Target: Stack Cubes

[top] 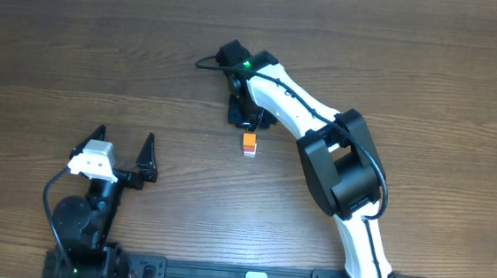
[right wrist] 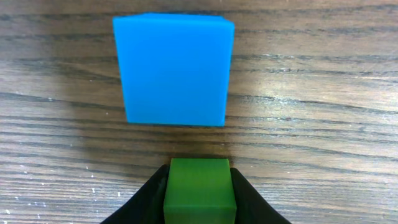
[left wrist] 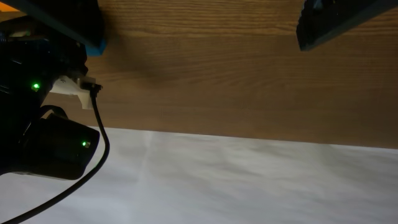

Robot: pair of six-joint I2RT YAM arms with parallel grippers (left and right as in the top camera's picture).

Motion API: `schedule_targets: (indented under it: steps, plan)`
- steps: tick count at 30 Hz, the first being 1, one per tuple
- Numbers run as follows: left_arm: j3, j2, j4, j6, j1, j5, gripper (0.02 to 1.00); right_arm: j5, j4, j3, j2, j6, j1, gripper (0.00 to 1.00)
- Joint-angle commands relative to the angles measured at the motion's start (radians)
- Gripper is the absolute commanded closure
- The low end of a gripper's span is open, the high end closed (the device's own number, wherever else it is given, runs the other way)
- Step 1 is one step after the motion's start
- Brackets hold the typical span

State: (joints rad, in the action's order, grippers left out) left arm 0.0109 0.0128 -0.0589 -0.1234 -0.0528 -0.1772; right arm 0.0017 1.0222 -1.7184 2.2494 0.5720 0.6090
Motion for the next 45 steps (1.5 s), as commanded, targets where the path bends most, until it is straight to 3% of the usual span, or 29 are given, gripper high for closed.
schedule_targets:
  steps: [1, 14, 30, 45]
  plan:
    - [-0.005, -0.009, -0.001, 0.015, -0.005, -0.013, 0.018, -0.005, 0.004, -0.002, 0.010, -0.001, -0.006, 0.713]
    - [-0.005, -0.009, -0.001, 0.015, -0.005, -0.013, 0.018, -0.003, 0.065, -0.076, 0.010, -0.013, -0.006, 0.755]
    - [-0.005, -0.009, -0.001, 0.015, -0.005, -0.013, 0.018, 0.049, 0.346, -0.346, -0.003, -0.031, -0.005, 0.785]
    - [-0.005, -0.009, -0.001, 0.015, -0.005, -0.013, 0.018, 0.060, 0.508, -0.356, -0.148, -0.030, 0.051, 0.820]
